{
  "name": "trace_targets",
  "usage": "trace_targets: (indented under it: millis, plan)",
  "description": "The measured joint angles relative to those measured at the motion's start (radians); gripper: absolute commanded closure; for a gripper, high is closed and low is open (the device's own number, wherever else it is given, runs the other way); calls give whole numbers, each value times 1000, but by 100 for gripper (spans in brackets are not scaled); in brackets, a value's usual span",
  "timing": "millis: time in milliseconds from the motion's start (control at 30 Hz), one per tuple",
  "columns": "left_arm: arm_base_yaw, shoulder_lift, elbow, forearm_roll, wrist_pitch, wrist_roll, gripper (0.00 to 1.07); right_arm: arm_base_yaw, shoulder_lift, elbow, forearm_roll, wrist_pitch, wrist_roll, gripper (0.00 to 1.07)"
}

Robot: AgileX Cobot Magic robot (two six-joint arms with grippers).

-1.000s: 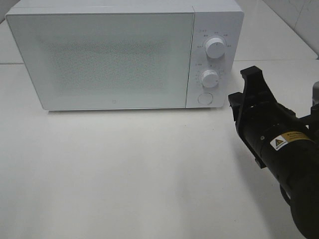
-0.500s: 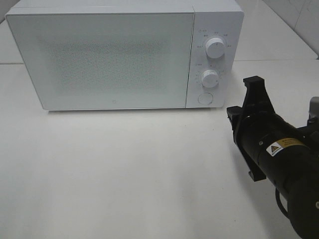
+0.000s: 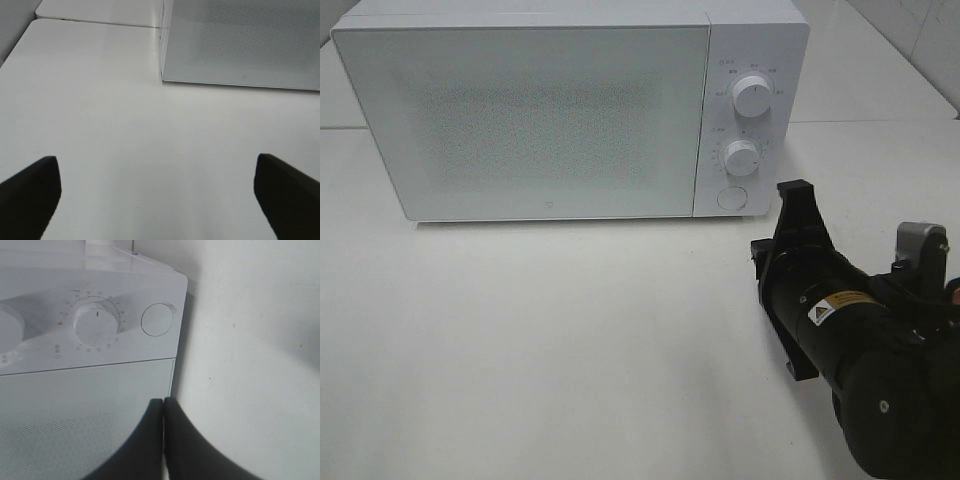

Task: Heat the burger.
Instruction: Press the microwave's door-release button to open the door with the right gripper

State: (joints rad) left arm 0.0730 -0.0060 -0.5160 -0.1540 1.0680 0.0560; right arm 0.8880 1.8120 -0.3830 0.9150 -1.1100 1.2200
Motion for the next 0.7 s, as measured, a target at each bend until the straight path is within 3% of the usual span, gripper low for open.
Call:
trace_targets:
  millis: [167,700]
  plan:
    - [0,0,0,0,0,0,9,-13,49,-50,-13,15,0,107]
    - [0,0,0,0,0,0,9,-187,154,-219,-81,112,-10,107]
